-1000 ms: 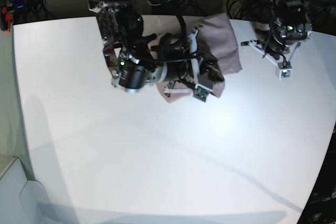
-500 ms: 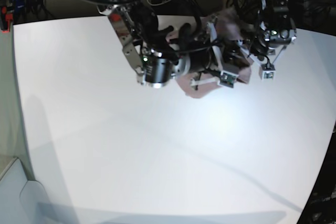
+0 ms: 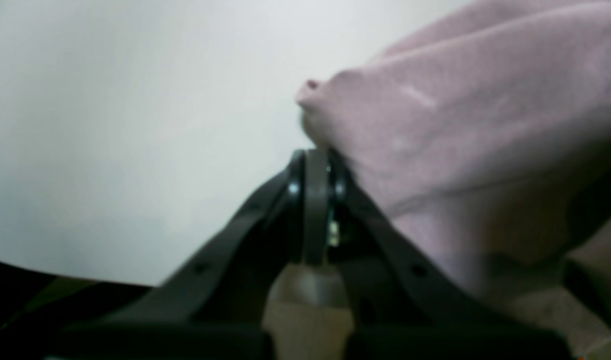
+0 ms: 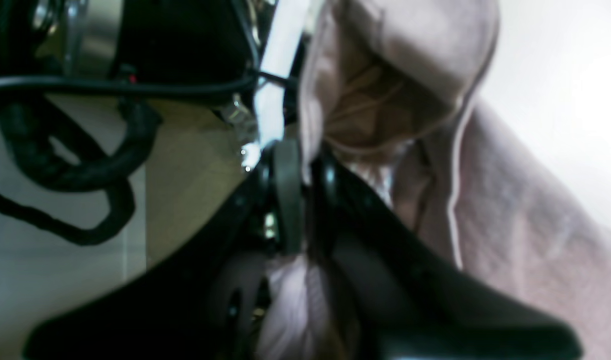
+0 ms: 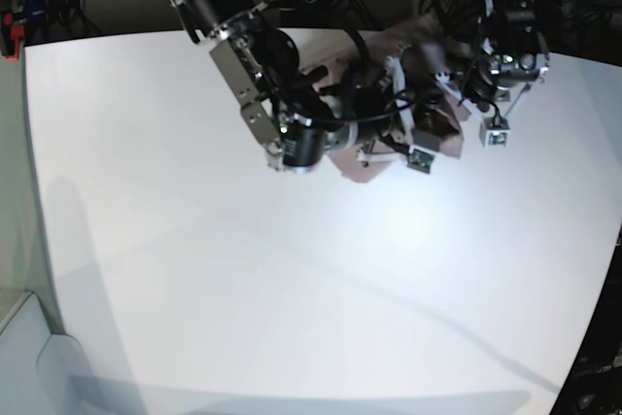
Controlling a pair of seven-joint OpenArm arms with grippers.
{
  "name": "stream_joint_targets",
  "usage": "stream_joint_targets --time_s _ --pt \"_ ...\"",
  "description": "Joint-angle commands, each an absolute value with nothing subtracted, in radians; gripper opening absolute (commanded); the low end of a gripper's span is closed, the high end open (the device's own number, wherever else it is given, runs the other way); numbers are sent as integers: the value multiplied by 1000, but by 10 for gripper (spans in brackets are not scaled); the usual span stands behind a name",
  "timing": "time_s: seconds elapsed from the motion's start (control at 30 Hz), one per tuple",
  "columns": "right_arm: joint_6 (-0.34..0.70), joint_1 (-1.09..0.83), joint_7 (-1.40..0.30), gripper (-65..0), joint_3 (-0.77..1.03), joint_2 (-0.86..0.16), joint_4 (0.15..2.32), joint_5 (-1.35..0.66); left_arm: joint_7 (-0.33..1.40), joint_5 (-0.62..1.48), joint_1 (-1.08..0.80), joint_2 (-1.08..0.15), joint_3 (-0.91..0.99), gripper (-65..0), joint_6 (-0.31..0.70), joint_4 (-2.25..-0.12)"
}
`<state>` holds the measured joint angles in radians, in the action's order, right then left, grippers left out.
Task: Layout the t-shirt on the table in an organized manner, then fold the t-shirt properly
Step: 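Fold the held end with the right gripper over toward the left gripper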
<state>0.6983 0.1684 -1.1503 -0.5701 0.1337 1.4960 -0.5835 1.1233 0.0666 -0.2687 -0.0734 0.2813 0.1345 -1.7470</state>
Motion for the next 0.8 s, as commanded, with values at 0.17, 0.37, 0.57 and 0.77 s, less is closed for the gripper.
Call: stream_joint_targets --time_s 0.17,0.37,0.57,0.77 --pt "698 180 -1158 -414 -568 148 1531 -593 1168 107 -278 -79 282 -650 139 -1747" --pt "698 171 -1202 -305 -567 145 1689 -593 1171 105 -308 -79 367 -650 145 -1817" --pt "698 171 -1227 -302 -565 140 1787 -593 1171 114 -361 -137 424 -650 147 -1873" --pt "698 171 -1225 -302 -414 96 1784 -593 1171 114 -418 -142 526 -650 148 -1928"
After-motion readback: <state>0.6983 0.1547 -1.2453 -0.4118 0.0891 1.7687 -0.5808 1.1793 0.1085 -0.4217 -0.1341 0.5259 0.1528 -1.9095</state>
